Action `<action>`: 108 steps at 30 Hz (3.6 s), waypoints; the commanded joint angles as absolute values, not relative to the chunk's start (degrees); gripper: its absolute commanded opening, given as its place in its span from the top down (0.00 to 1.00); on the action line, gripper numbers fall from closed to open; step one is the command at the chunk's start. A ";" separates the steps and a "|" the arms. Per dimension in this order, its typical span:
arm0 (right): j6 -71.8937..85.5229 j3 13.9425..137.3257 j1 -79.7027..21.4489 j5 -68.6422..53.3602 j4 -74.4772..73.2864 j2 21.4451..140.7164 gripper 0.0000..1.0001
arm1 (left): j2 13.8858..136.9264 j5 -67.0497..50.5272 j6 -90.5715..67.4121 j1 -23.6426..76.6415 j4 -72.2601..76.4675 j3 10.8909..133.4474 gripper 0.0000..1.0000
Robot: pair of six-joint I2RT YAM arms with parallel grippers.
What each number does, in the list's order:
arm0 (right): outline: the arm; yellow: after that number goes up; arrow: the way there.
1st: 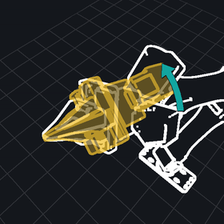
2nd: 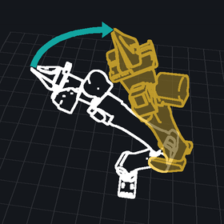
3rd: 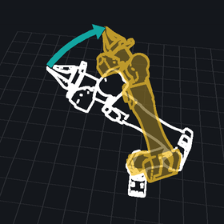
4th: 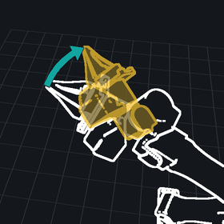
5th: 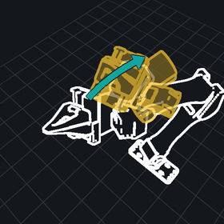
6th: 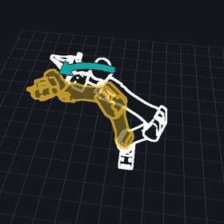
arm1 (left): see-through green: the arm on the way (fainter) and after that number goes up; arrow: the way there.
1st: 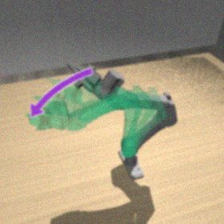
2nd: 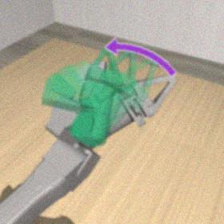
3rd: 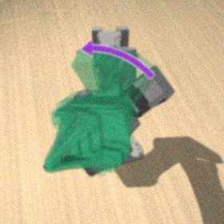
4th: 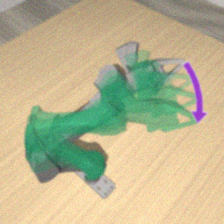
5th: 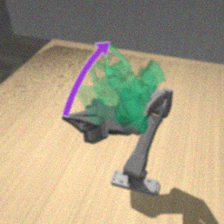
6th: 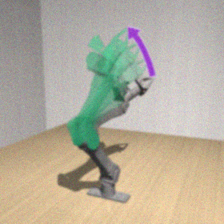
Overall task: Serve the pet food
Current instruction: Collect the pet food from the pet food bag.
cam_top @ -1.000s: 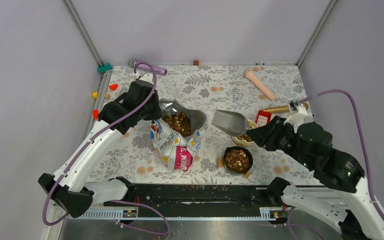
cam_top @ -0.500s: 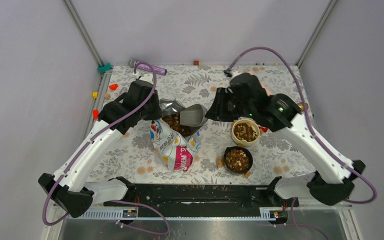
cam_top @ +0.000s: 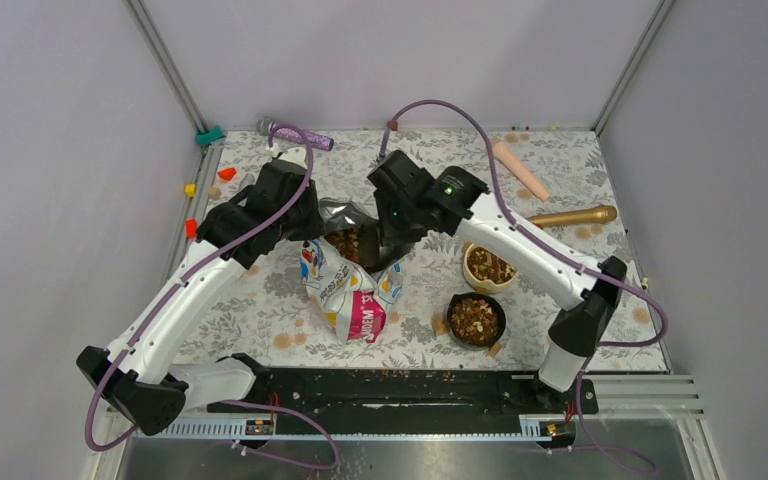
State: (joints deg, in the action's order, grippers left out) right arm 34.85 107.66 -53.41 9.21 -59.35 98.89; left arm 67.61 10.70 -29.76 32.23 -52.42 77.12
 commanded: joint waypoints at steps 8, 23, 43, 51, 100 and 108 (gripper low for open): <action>48.69 81.48 -53.51 -4.06 -19.97 89.81 1.00 | 67.91 11.27 -28.53 31.99 -52.01 78.01 1.00; 62.13 56.07 -50.76 -1.45 7.96 67.58 1.00 | 66.86 10.89 -28.65 31.98 -52.03 78.05 1.00; 60.05 51.16 -50.71 4.24 2.76 56.10 1.00 | 66.76 10.32 -28.65 31.97 -51.97 78.09 1.00; 54.38 53.59 -50.76 6.03 -4.78 54.93 1.00 | 66.92 10.89 -28.62 31.99 -52.00 78.07 1.00; 78.30 25.99 -50.71 3.15 36.53 44.44 1.00 | 66.73 10.94 -28.59 31.98 -52.03 78.20 1.00; 77.38 25.49 -50.71 4.18 34.97 41.16 1.00 | 66.99 10.76 -28.65 31.99 -51.96 78.18 1.00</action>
